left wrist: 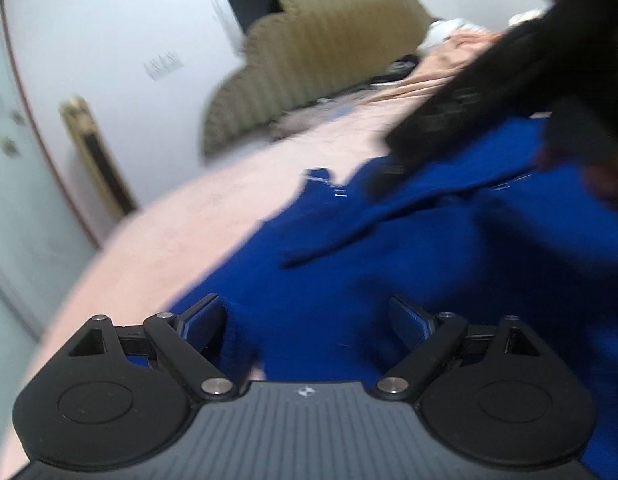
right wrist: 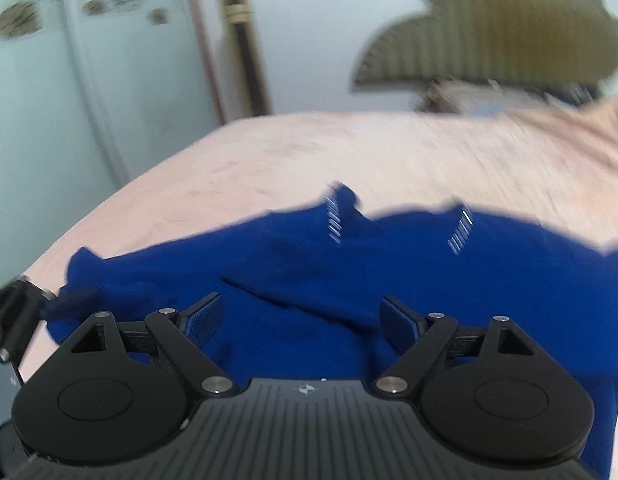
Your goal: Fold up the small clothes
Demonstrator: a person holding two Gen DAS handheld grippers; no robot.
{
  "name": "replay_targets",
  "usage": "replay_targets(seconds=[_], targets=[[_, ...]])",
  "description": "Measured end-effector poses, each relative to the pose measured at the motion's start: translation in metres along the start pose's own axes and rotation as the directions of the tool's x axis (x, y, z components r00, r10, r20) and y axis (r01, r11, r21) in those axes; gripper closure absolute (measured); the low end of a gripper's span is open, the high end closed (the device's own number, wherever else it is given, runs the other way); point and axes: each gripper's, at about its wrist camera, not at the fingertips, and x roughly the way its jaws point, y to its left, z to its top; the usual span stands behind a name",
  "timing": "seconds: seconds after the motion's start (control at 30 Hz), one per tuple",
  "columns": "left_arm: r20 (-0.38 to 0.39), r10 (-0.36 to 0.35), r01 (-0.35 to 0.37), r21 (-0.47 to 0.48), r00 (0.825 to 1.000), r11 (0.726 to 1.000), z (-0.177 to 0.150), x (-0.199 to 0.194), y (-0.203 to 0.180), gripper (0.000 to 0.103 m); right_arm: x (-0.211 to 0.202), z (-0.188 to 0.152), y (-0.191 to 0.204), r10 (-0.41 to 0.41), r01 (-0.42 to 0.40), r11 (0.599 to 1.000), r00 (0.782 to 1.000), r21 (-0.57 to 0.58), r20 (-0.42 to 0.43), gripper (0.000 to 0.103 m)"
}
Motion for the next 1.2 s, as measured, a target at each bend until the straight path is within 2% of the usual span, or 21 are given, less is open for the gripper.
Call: replay_targets(seconds=[0.1, 0.2, 0.27, 0.37, 0.4, 0.47, 0.57, 0.7, 0.8, 0.83, 0.87, 0.9, 0.93, 0.97, 1.03, 1.07, 1.13, 1.2], targets=[[-0.036, -0.098, 0.092, -0.138, 0.995, 0.986, -0.006, -0.009, 0.026, 0.012, 0.005, 0.010, 0.026, 0.018, -0.014, 0.991, 0.999, -0.129, 0.029, 0.017], [-0.052, -0.123, 0.102, -0.294, 0.991, 0.950, -0.022, -0.019, 0.060, 0.012, 0.014, 0.011, 0.057, 0.033, -0.025, 0.967, 0.999, -0.253, 0.029, 0.018], [-0.062, -0.129, 0.091, -0.423, 0.990, 0.902, -0.035, -0.024, 0.091, 0.012, 0.017, 0.006, 0.078, 0.059, -0.047, 0.938, 0.998, -0.344, 0.025, 0.019], [-0.092, -0.096, 0.023, -0.592, 0.991, 0.806, -0.053, -0.027, 0.133, 0.012, 0.021, -0.005, 0.107, 0.087, -0.065, 0.880, 0.996, -0.471, 0.025, 0.022], [-0.116, -0.059, -0.025, -0.614, 0.992, 0.789, -0.057, -0.028, 0.143, 0.012, 0.021, -0.008, 0.115, 0.098, -0.068, 0.859, 0.995, -0.508, 0.032, 0.022], [-0.179, 0.044, -0.145, -0.606, 0.983, 0.782, -0.061, -0.031, 0.154, 0.012, 0.021, -0.013, 0.130, 0.121, -0.077, 0.815, 0.992, -0.574, 0.038, 0.024], [-0.265, 0.147, -0.281, -0.591, 0.953, 0.756, -0.066, -0.033, 0.164, 0.012, 0.020, -0.024, 0.151, 0.151, -0.076, 0.729, 0.987, -0.681, 0.052, 0.029], [-0.286, 0.170, -0.321, -0.644, 0.943, 0.695, -0.072, -0.034, 0.173, 0.012, 0.021, -0.039, 0.176, 0.179, -0.089, 0.619, 0.983, -0.780, 0.030, 0.034], [-0.286, 0.188, -0.335, -0.653, 0.940, 0.679, -0.071, -0.036, 0.174, 0.012, 0.037, -0.043, 0.187, 0.173, -0.130, 0.588, 0.984, -0.798, -0.033, 0.037], [-0.285, 0.197, -0.340, -0.650, 0.938, 0.680, -0.070, -0.037, 0.175, 0.012, 0.044, -0.043, 0.189, 0.170, -0.149, 0.588, 0.984, -0.795, -0.059, 0.040], [-0.284, 0.207, -0.346, -0.645, 0.936, 0.681, -0.066, -0.035, 0.171, 0.012, 0.050, -0.043, 0.189, 0.166, -0.159, 0.600, 0.984, -0.784, -0.072, 0.049], [-0.281, 0.214, -0.349, -0.642, 0.936, 0.683, -0.064, -0.034, 0.171, 0.012, 0.056, -0.040, 0.187, 0.161, -0.179, 0.631, 0.982, -0.755, -0.099, 0.057], [-0.277, 0.217, -0.348, -0.640, 0.936, 0.685, -0.057, -0.031, 0.170, 0.012, 0.061, -0.035, 0.184, 0.160, -0.203, 0.675, 0.979, -0.710, -0.128, 0.077], [-0.273, 0.218, -0.346, -0.640, 0.937, 0.686, -0.055, -0.033, 0.171, 0.012, 0.064, -0.028, 0.179, 0.174, -0.230, 0.734, 0.973, -0.639, -0.151, 0.092], [-0.263, 0.222, -0.341, -0.634, 0.939, 0.694, -0.051, -0.037, 0.169, 0.012, 0.062, -0.014, 0.158, 0.231, -0.274, 0.831, 0.962, -0.485, -0.147, 0.093], [-0.255, 0.220, -0.334, -0.624, 0.942, 0.706, -0.049, -0.037, 0.167, 0.012, 0.058, -0.008, 0.146, 0.249, -0.283, 0.863, 0.959, -0.418, -0.134, 0.098], [-0.230, 0.198, -0.299, -0.597, 0.953, 0.745, -0.045, -0.034, 0.161, 0.012, 0.050, 0.003, 0.121, 0.261, -0.272, 0.923, 0.962, -0.271, -0.078, 0.098], [-0.204, 0.175, -0.260, -0.550, 0.963, 0.794, -0.039, -0.031, 0.150, 0.012, 0.041, 0.011, 0.090, 0.243, -0.243, 0.963, 0.970, -0.117, -0.014, 0.098]])
